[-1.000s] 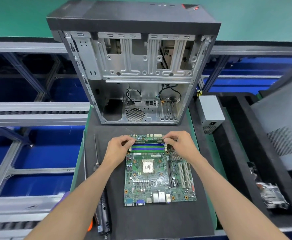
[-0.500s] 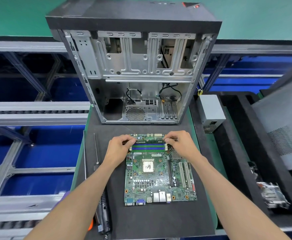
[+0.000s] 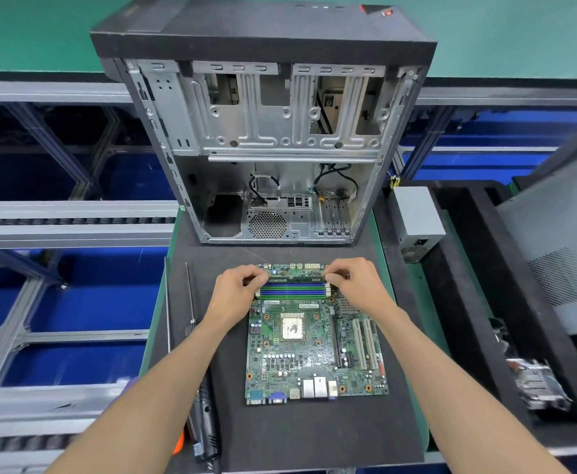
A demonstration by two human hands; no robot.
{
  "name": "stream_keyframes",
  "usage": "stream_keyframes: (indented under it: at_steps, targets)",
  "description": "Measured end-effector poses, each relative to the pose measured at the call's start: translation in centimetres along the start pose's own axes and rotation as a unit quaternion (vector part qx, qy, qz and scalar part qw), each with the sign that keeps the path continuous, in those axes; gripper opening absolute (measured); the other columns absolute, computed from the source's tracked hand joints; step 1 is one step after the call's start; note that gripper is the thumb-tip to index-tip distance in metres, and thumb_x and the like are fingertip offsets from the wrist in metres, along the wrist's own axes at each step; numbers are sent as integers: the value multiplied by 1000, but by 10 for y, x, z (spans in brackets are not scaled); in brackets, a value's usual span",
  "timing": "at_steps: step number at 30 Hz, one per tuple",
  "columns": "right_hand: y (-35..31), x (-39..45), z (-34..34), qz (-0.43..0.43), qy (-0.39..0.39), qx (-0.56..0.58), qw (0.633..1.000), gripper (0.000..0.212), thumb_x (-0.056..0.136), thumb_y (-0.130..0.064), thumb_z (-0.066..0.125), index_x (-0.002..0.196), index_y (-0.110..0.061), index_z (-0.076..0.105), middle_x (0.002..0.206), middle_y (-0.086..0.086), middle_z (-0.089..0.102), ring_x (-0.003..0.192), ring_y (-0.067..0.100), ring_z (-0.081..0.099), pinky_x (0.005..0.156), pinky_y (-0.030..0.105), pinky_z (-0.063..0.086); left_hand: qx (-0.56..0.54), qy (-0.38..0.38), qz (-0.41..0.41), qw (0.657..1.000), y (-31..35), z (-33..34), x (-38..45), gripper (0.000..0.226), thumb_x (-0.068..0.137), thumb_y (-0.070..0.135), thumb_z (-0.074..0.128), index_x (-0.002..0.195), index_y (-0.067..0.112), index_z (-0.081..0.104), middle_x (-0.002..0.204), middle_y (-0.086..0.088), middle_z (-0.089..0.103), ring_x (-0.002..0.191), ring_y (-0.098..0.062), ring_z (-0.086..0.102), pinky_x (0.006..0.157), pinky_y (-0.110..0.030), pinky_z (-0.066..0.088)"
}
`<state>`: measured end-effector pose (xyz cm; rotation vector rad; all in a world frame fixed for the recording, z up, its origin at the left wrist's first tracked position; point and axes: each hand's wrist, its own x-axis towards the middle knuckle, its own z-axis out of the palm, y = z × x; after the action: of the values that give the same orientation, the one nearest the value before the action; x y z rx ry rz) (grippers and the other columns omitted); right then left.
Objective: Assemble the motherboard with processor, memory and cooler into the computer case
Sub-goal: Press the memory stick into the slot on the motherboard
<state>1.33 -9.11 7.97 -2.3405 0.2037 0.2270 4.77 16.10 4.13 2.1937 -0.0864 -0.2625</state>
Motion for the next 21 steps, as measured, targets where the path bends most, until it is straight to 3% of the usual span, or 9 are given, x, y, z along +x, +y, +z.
stream_keyframes:
  at_steps: [4, 9, 11, 13, 15, 18, 21]
  targets:
    - [-1, -1, 3, 10, 0, -19, 1000, 14, 96, -9, 67, 98, -15, 80, 100, 1, 73, 93, 14, 63, 87, 25, 46, -1, -5, -8, 1000, 3, 0, -1, 12, 95, 26, 66, 95, 25, 78, 95, 11, 73, 88, -3, 64, 71, -9, 43]
    - [-9, -2, 5, 73, 44, 29, 996, 7, 89, -12, 75, 86, -17, 79, 80, -8, 71, 82, 3, 65, 86, 27, 54, -25, 10, -79, 996, 9, -4, 2, 7, 87, 31, 76, 80, 31, 78, 76, 17, 73, 77, 1, 65, 68, -14, 44]
    - [-15, -1, 7, 115, 53, 60, 990, 4, 87, -19, 79, 84, -16, 79, 80, -5, 71, 90, 11, 67, 87, 32, 54, -57, 33, -134, 989, 11, -5, 6, 8, 79, 35, 83, 75, 30, 78, 78, 17, 73, 83, 4, 63, 74, -16, 44]
    - [-21, 2, 10, 157, 59, 74, 983, 15, 85, -25, 83, 81, -10, 79, 89, 4, 73, 103, 20, 65, 94, 40, 53, -84, 52, -188, 977, 11, -3, 10, 14, 72, 36, 88, 74, 27, 78, 90, 9, 74, 101, -7, 61, 88, -25, 49]
    - [-27, 5, 10, 196, 63, 69, 976, 26, 83, -28, 85, 80, -4, 78, 99, 12, 72, 108, 26, 63, 97, 44, 52, -109, 60, -232, 965, 13, -2, 13, 20, 67, 35, 92, 74, 23, 78, 94, 2, 74, 105, -16, 63, 96, -35, 53]
    - [-29, 8, 7, 247, 57, 75, 964, 42, 79, -34, 88, 80, 4, 70, 98, 17, 71, 99, 30, 67, 89, 41, 54, -151, 54, -275, 948, 12, -5, 15, 33, 60, 35, 96, 81, 17, 78, 92, -3, 76, 96, -22, 70, 90, -39, 59]
    - [-28, 6, 6, 283, 50, 120, 950, 43, 75, -34, 91, 78, -2, 63, 93, 18, 74, 94, 31, 72, 92, 44, 56, -175, 43, -296, 938, 8, -8, 14, 40, 54, 37, 99, 80, 15, 79, 86, -4, 77, 88, -22, 73, 83, -36, 61]
